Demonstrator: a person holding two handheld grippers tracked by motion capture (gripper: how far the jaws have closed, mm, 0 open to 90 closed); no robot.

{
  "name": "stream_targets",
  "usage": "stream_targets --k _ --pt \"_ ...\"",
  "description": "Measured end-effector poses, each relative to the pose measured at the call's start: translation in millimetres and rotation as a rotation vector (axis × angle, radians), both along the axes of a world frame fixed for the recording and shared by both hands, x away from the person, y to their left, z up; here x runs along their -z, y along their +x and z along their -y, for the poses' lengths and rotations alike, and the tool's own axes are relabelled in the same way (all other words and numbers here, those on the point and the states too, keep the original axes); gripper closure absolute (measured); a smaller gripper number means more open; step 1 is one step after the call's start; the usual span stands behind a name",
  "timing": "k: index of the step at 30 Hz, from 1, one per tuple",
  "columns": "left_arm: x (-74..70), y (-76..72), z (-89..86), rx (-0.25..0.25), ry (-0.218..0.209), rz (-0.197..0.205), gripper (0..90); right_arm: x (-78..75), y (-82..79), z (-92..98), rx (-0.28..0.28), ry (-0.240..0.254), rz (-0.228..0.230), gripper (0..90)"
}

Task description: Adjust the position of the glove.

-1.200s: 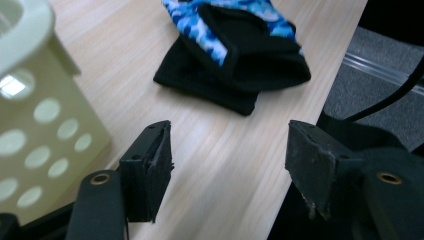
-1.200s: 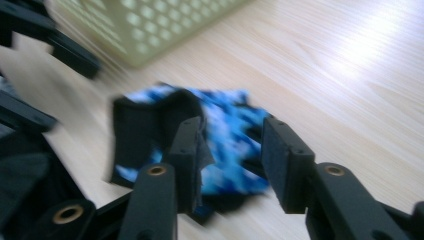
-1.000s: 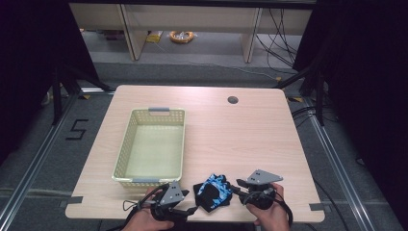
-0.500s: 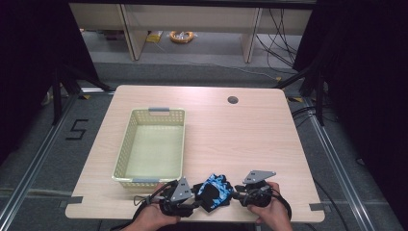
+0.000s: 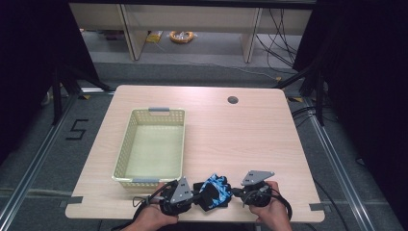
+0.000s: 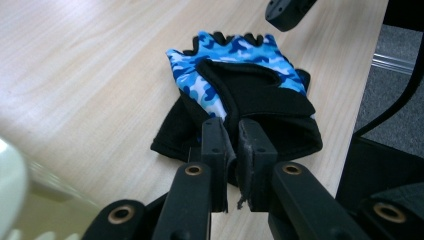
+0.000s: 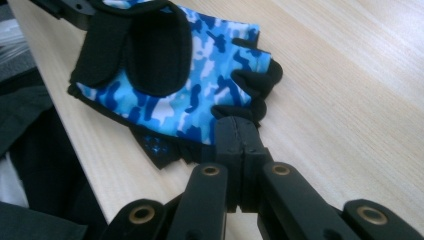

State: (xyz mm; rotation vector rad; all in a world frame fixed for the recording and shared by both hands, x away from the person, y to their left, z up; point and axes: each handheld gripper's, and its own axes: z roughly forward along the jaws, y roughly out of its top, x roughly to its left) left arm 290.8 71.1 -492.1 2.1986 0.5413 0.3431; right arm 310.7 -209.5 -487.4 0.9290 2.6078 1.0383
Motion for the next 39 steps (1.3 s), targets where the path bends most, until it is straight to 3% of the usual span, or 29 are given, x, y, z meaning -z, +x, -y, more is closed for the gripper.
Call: stream_targets --k 2,4,7,8,10,11,13,16,18,19,20,21,23,24,29,30,32,33,34,37,39 --pt "-2.4 0.8 -1.1 -0.005 0.001 0.003 82.1 -2.3 -2.3 -0.6 0.009 -0.004 -0.019 90.0" --pt "-1.1 1.6 -1.1 -0.005 -0.009 0.002 82.1 -0.7 -2.1 -0.3 0.028 -0.005 -0.043 83.2" --pt "-0.1 1.8 -1.1 -0.004 0.000 -0.003 82.0 3.9 -3.0 -3.3 0.004 -0.032 -0.083 76.8" --pt "-0.1 2.0 -1.1 -0.001 0.002 -0.005 82.0 5.9 -1.9 -4.6 0.003 -0.053 -0.071 74.4" --pt "-0.1 2.7 -1.5 0.011 0.011 -0.020 81.9 5.9 -1.6 -7.7 0.000 -0.093 -0.096 73.1" --pt "1.2 2.3 -1.1 -0.003 0.012 -0.003 81.8 7.0 -2.2 -10.6 0.025 -0.106 -0.104 72.8" --pt "1.5 2.3 -1.3 0.003 0.017 -0.006 81.8 6.5 -1.9 -12.3 0.014 -0.114 -0.128 74.2" --pt "2.9 2.7 -0.3 0.001 0.004 -0.015 81.8 8.6 1.5 -12.2 -0.019 -0.113 -0.085 79.9" --pt "2.9 2.6 -0.5 0.002 0.009 -0.014 81.9 7.8 -0.5 -13.3 -0.002 -0.116 -0.102 85.3" --pt "2.7 2.6 -0.4 0.003 0.007 -0.009 82.0 7.3 0.8 -11.9 -0.017 -0.125 -0.084 88.0" --pt "1.8 2.5 -0.8 0.003 0.008 -0.011 82.0 5.8 2.8 -10.2 -0.056 -0.141 -0.058 88.8" --pt "1.2 2.2 -1.0 -0.001 0.010 -0.004 82.2 4.2 -0.1 -11.0 -0.026 -0.135 -0.071 89.2" --pt "-1.4 1.9 -1.5 -0.006 0.003 0.004 82.5 2.3 -0.3 -10.7 -0.040 -0.140 -0.036 89.5" --pt "-3.1 1.6 -2.0 0.000 -0.001 0.001 82.8 -1.3 -4.2 -12.0 -0.025 -0.129 -0.059 89.5" --pt "-15.1 6.0 -6.5 -0.008 -0.021 0.040 83.5 -13.2 -11.6 -8.9 -0.062 -0.109 -0.005 89.6" --pt "-17.8 7.6 -8.0 -0.011 -0.006 0.046 83.8 -16.0 -15.5 -9.5 -0.064 -0.100 -0.008 89.6" --pt "-18.3 9.6 -8.8 -0.024 -0.026 0.045 84.0 -18.9 -25.7 -13.3 -0.028 -0.074 -0.025 89.7" --pt "-19.4 11.6 -10.1 -0.023 -0.006 0.052 84.2 -19.8 -30.2 -16.1 -0.022 -0.064 -0.036 89.7" --pt "-17.9 12.5 -9.6 -0.029 -0.025 0.049 84.2 -19.8 -33.1 -18.5 -0.019 -0.057 -0.030 89.7" --pt "-17.4 17.9 -10.6 -0.020 0.001 0.061 84.5 -19.6 -36.8 -23.5 -0.039 -0.070 -0.022 89.7" --pt "-15.9 17.4 -7.7 -0.036 -0.007 0.053 84.6 -18.7 -41.5 -27.3 -0.016 -0.063 -0.044 89.7"
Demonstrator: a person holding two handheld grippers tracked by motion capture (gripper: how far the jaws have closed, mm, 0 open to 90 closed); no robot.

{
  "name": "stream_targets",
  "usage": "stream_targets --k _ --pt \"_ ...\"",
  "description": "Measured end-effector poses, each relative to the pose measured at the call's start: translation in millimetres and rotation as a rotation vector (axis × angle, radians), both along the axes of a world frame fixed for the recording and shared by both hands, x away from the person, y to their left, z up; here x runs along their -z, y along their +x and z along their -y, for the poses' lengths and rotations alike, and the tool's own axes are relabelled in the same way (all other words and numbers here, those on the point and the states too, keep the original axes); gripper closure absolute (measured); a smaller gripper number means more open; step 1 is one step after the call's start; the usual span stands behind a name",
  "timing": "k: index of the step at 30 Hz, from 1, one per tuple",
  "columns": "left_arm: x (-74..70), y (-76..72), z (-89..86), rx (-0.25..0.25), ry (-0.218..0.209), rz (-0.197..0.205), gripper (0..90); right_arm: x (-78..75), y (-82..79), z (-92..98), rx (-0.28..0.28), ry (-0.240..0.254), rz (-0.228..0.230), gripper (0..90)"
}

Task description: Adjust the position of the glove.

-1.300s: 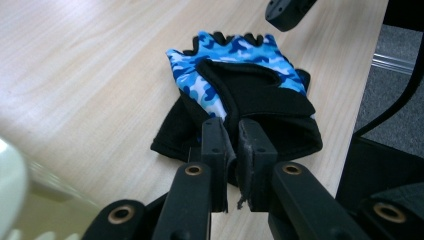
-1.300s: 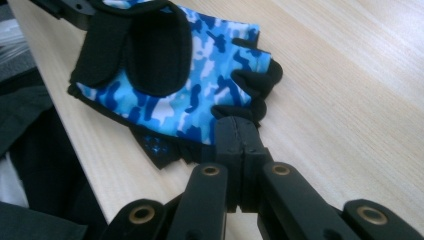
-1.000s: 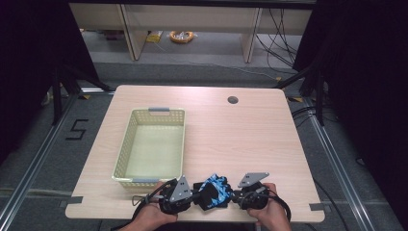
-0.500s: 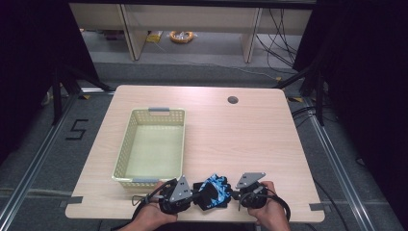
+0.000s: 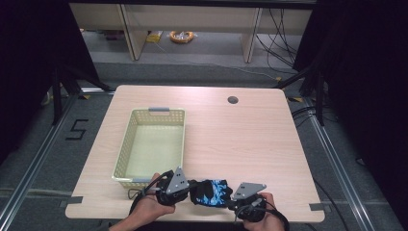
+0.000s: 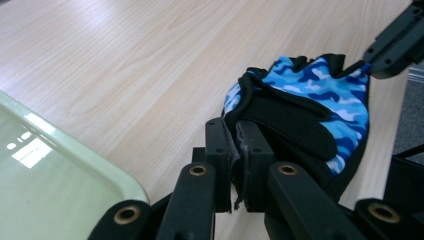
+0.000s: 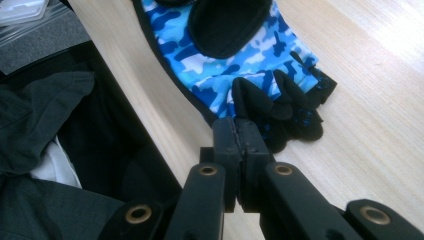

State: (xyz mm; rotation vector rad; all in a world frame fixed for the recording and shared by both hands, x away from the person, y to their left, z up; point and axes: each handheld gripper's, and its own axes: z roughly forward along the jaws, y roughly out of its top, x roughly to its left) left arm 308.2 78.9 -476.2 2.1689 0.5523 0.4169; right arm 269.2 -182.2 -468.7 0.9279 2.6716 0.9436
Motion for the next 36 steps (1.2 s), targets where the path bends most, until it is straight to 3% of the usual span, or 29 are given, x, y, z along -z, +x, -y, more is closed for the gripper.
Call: stream_targets --k 1,2,3,4,5,6,7,9,11,14,17,19,20,21,23,24,25,28,31,32,33,36 --pt "-0.6 1.8 0.4 0.023 0.020 0.021 84.6 0.9 -0.2 -0.6 0.002 -0.003 0.020 89.7" --pt "0.2 0.9 2.3 0.002 0.010 0.009 84.5 0.1 -2.1 -0.8 0.013 -0.017 0.003 89.7" --pt "1.5 1.1 4.0 0.002 -0.004 0.014 84.4 1.8 -2.8 -1.2 0.024 -0.010 0.014 89.7" --pt "2.3 1.7 5.3 0.004 0.011 0.021 84.3 1.2 -2.4 0.3 0.020 -0.017 0.010 89.7" --pt "3.0 2.1 5.9 0.013 0.020 0.028 84.1 3.1 -1.1 1.7 0.005 -0.018 0.045 89.7" --pt "3.9 2.5 6.9 0.025 0.037 0.027 83.9 3.7 -3.5 1.5 0.031 -0.014 0.028 89.7" --pt "7.1 1.0 9.2 0.008 0.015 0.007 83.3 4.7 -2.7 3.0 0.018 -0.017 0.034 89.7" --pt "11.5 1.9 11.4 0.009 0.022 0.016 81.9 6.7 -5.3 3.6 0.039 -0.027 0.011 89.6" --pt "13.3 2.2 12.2 0.004 0.048 0.001 81.4 10.8 -5.6 3.7 0.050 -0.024 0.000 89.6" --pt "17.4 2.7 15.0 0.010 0.046 -0.009 80.0 15.1 -4.5 2.5 0.016 -0.055 -0.002 89.5" --pt "20.3 1.2 17.0 0.013 0.048 -0.002 79.8 19.0 -5.8 -0.8 0.027 -0.084 -0.026 89.4" --pt "17.2 -0.1 15.7 0.012 0.072 -0.001 83.4 20.9 -4.7 -1.5 0.011 -0.098 -0.017 89.6" --pt "16.7 -0.7 16.4 0.015 0.049 0.013 84.8 20.9 -6.7 -3.3 0.033 -0.085 -0.004 89.7" --pt "14.5 -1.2 15.9 0.013 0.052 0.021 85.7 16.9 -7.0 -2.6 0.021 -0.087 0.007 89.7" --pt "9.2 -3.4 16.8 0.009 0.020 0.034 86.0 8.2 -9.3 -2.5 0.028 -0.067 0.030 89.8" --pt "5.5 -3.1 16.7 0.011 0.020 0.052 86.0 5.9 -9.9 -2.2 0.033 -0.065 0.050 89.9" --pt "2.9 -3.7 16.5 0.004 0.020 0.045 86.0 1.4 -10.7 -0.7 0.036 -0.065 0.072 89.9" --pt "0.2 0.5 18.9 0.019 0.023 0.061 85.5 -4.9 -12.2 2.6 0.025 -0.060 0.094 89.8" --pt "6.9 4.4 23.2 0.005 0.022 0.059 84.1 -1.3 -14.8 2.0 0.043 -0.049 0.056 89.8" --pt "9.7 6.6 25.2 0.007 0.038 0.031 83.6 1.8 -15.0 1.4 0.043 -0.047 0.054 89.8" --pt "11.3 8.0 25.5 0.006 0.053 0.035 82.6 5.9 -14.9 0.3 0.043 -0.057 0.029 89.7" --pt "16.4 6.5 29.1 0.004 0.043 0.035 80.8 12.1 -11.8 -0.1 0.028 -0.073 0.028 89.7"
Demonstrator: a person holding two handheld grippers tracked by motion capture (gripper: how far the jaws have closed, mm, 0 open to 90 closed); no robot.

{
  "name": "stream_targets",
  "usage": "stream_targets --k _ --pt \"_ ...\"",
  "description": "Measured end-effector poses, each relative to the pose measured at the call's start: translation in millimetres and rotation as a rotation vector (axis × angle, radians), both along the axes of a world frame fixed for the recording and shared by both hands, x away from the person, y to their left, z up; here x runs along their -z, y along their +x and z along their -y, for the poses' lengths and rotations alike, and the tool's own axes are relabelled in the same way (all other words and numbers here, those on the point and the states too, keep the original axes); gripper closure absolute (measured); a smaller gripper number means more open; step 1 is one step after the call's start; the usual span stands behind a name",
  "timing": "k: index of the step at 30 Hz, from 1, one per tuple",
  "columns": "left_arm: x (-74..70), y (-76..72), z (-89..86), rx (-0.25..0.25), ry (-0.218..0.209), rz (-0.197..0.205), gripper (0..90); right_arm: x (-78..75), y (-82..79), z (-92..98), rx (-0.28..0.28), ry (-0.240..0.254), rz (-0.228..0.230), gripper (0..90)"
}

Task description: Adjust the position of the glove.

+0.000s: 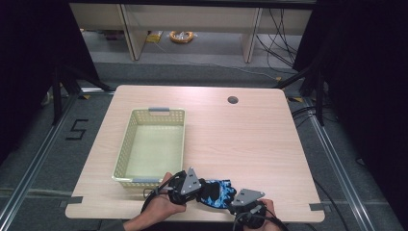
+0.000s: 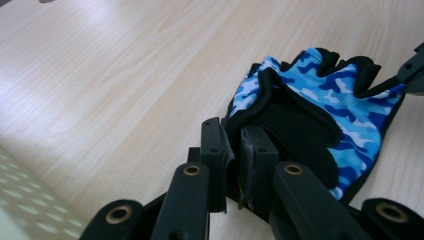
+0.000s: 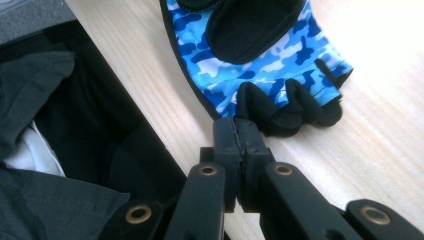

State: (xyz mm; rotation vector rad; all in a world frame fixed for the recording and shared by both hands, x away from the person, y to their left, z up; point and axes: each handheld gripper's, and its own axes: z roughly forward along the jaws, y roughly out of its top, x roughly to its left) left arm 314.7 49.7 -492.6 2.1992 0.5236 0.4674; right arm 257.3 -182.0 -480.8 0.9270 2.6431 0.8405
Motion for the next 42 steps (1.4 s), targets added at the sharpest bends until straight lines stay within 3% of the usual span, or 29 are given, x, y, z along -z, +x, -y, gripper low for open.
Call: stream_targets --k 1,2,4,5,7,10,13,15,16,17,18,23,24,25,28,31,32,33,34,35,36,37,38,40,42 --pt "-0.2 1.5 -1.0 0.014 0.032 0.008 80.0 1.9 1.4 0.1 -0.006 -0.001 -0.014 89.6" --pt "2.5 0.5 0.1 -0.004 0.010 -0.019 78.3 5.3 -0.2 -1.5 0.020 0.008 -0.026 89.4" --pt "5.7 2.2 -0.8 -0.007 0.024 -0.015 76.4 9.0 2.7 -0.2 0.010 -0.004 -0.037 88.4" --pt "7.6 2.0 -0.4 -0.008 0.011 -0.028 75.4 11.2 3.1 -0.4 0.012 -0.002 -0.039 86.6" --pt "7.4 2.3 -1.5 -0.004 0.014 -0.030 71.1 11.9 4.7 0.8 0.005 -0.019 -0.069 80.6" --pt "6.5 0.5 -2.0 -0.007 0.003 -0.046 65.6 9.3 4.7 4.8 0.029 0.003 -0.081 68.8" --pt "7.0 -3.5 -3.2 -0.016 -0.009 -0.069 61.1 0.4 4.7 12.5 0.088 0.052 -0.063 60.1" --pt "5.5 -4.0 -5.7 -0.015 0.013 -0.072 59.4 -6.2 6.3 20.8 0.121 0.077 -0.046 56.7" --pt "5.3 -5.3 -5.7 -0.023 -0.010 -0.092 58.2 -7.3 6.6 23.1 0.158 0.112 -0.034 55.9" --pt "3.6 -5.0 -7.3 -0.022 0.003 -0.095 57.5 -8.7 8.9 26.8 0.166 0.123 -0.020 54.9" --pt "3.3 -5.7 -7.4 -0.020 -0.010 -0.104 56.8 -9.6 11.0 29.6 0.180 0.135 -0.003 53.2" --pt "0.3 -11.2 -9.1 -0.023 -0.026 -0.123 53.2 -10.6 23.0 33.8 0.224 0.185 -0.033 49.8" --pt "-0.9 -10.8 -10.7 -0.010 -0.010 -0.109 52.6 -8.9 25.8 33.2 0.211 0.180 -0.034 49.8" --pt "-1.0 -12.7 -10.2 -0.020 -0.031 -0.132 52.2 -8.3 27.2 31.3 0.214 0.182 -0.050 49.8" --pt "-2.5 -15.6 -11.2 -0.021 -0.038 -0.136 49.1 -4.7 31.0 28.2 0.212 0.190 -0.063 49.7" --pt "-4.0 -19.6 -13.8 -0.025 -0.040 -0.161 46.8 -2.5 34.2 28.2 0.211 0.199 -0.030 49.1" --pt "-4.2 -19.4 -15.9 -0.016 -0.040 -0.150 45.7 -4.6 35.0 29.3 0.212 0.199 -0.048 49.0" --pt "-3.8 -22.0 -17.4 -0.031 -0.057 -0.176 45.2 -3.3 36.2 29.6 0.221 0.212 -0.037 48.9" --pt "-4.0 -23.7 -19.4 -0.030 -0.062 -0.179 44.9 -5.5 37.4 31.3 0.217 0.202 -0.063 48.4" --pt "-4.7 -25.2 -22.2 -0.028 -0.054 -0.174 44.9 -3.1 38.3 30.8 0.230 0.227 -0.051 48.2" --pt "-3.7 -28.1 -23.5 -0.043 -0.079 -0.202 44.8 -4.2 39.2 31.7 0.232 0.221 -0.067 48.0" --pt "-3.9 -28.4 -26.6 -0.031 -0.077 -0.214 44.8 -4.3 41.3 33.0 0.215 0.214 -0.069 47.7" --pt "-3.1 -29.4 -28.8 -0.052 -0.089 -0.238 44.9 -1.7 42.9 31.9 0.224 0.243 -0.049 47.7" --pt "-0.7 -31.5 -30.4 -0.075 -0.136 -0.271 45.7 -3.5 44.7 31.8 0.228 0.232 -0.094 46.7" --pt "0.9 -29.9 -34.1 -0.056 -0.113 -0.284 47.5 -2.2 48.4 30.8 0.228 0.233 -0.105 45.6"
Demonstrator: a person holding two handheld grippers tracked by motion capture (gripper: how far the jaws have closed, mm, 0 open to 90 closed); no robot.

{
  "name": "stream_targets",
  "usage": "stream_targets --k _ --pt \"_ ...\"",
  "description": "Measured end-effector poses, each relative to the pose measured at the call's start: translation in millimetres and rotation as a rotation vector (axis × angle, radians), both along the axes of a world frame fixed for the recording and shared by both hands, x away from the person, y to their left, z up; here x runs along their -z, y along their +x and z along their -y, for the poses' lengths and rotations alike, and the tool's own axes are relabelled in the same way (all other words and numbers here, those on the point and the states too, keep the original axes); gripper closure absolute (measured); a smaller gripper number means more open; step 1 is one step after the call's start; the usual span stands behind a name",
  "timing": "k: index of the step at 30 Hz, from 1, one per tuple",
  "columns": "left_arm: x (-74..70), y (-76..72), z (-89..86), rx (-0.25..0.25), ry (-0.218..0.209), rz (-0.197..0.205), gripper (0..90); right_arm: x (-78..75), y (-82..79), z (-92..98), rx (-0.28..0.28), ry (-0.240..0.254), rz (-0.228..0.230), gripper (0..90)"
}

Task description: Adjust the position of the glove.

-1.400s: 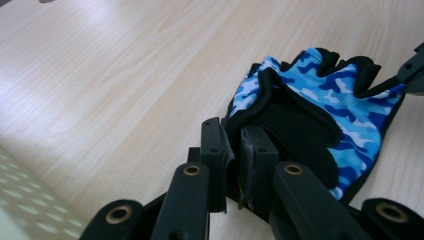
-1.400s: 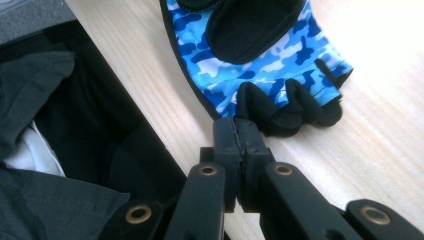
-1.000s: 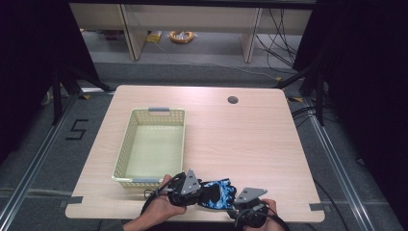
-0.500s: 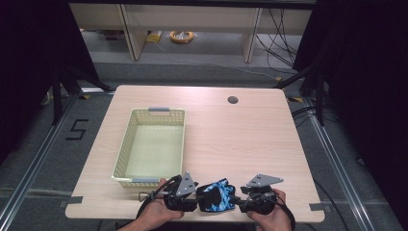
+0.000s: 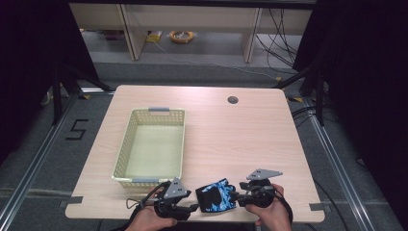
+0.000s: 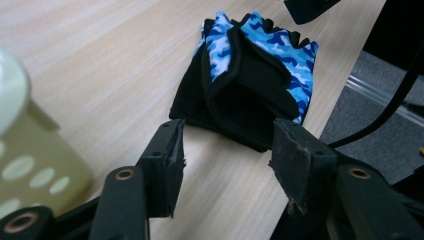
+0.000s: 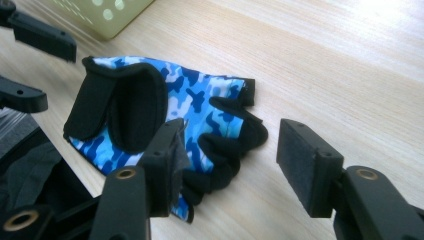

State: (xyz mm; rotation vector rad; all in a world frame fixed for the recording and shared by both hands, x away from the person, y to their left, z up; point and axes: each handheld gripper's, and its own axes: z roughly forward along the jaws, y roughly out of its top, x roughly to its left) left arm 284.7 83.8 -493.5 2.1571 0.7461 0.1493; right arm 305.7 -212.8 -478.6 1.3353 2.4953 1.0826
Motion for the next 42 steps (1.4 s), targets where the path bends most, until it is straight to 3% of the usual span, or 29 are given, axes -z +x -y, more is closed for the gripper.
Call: stream_targets --k 1,2,3,5,6,7,10,14,17,18,20,23,27,31,33,38,41,42 --pt "1.4 -0.1 0.1 0.002 0.001 -0.013 48.0 3.7 2.1 -2.5 0.004 0.021 0.025 45.6" --pt "3.6 -0.5 1.9 -0.016 -0.026 -0.022 48.4 2.0 2.9 -2.5 -0.005 -0.004 -0.003 45.4" --pt "4.6 0.1 2.0 -0.015 -0.019 -0.026 48.9 2.9 4.7 -3.6 -0.007 -0.007 -0.012 45.1" --pt "7.0 0.6 3.8 -0.019 -0.033 -0.049 49.3 6.3 8.4 -6.2 -0.006 0.003 -0.001 44.2" --pt "7.2 2.4 2.3 -0.005 -0.005 -0.048 49.5 7.2 9.9 -7.0 -0.016 0.006 -0.006 43.5" --pt "9.8 2.5 4.7 -0.024 -0.033 -0.081 50.0 6.6 10.7 -7.5 -0.021 -0.007 -0.016 43.3" --pt "13.1 6.8 7.8 -0.032 -0.052 -0.123 50.9 11.4 15.6 -11.4 -0.042 -0.012 -0.016 43.0" --pt "17.6 10.8 12.0 -0.034 -0.055 -0.156 52.5 18.6 19.9 -15.3 -0.073 -0.039 -0.027 43.5" --pt "18.2 13.2 14.1 -0.020 -0.060 -0.159 53.7 21.6 20.2 -15.7 -0.090 -0.051 -0.019 44.9" --pt "18.4 13.4 15.7 -0.025 -0.076 -0.168 54.3 23.3 20.3 -16.0 -0.096 -0.053 0.003 45.6" --pt "18.7 14.4 18.0 -0.025 -0.073 -0.172 54.8 21.6 18.9 -16.1 -0.100 -0.057 -0.015 46.6" --pt "19.9 15.6 22.4 -0.014 -0.082 -0.181 55.8 23.3 19.6 -14.8 -0.132 -0.063 0.016 51.0" --pt "20.8 17.4 28.1 -0.011 -0.076 -0.166 57.3 22.7 16.9 -12.7 -0.116 -0.035 -0.017 60.8" --pt "20.6 18.0 28.0 -0.023 -0.088 -0.173 56.4 26.1 13.2 -10.1 -0.097 -0.001 -0.006 71.2" --pt "20.1 17.7 25.7 -0.028 -0.072 -0.167 54.7 24.7 10.4 -9.8 -0.100 -0.013 -0.022 74.1" --pt "16.0 14.3 21.0 -0.056 -0.056 -0.127 52.3 24.8 6.7 -11.8 -0.084 -0.010 -0.028 78.0" --pt "14.0 13.9 17.5 -0.079 -0.068 -0.144 49.6 26.6 5.6 -12.8 -0.070 0.016 -0.022 78.5" --pt "14.3 14.7 15.7 -0.089 -0.058 -0.157 49.2 25.6 5.4 -11.5 -0.072 -0.002 -0.024 78.5"
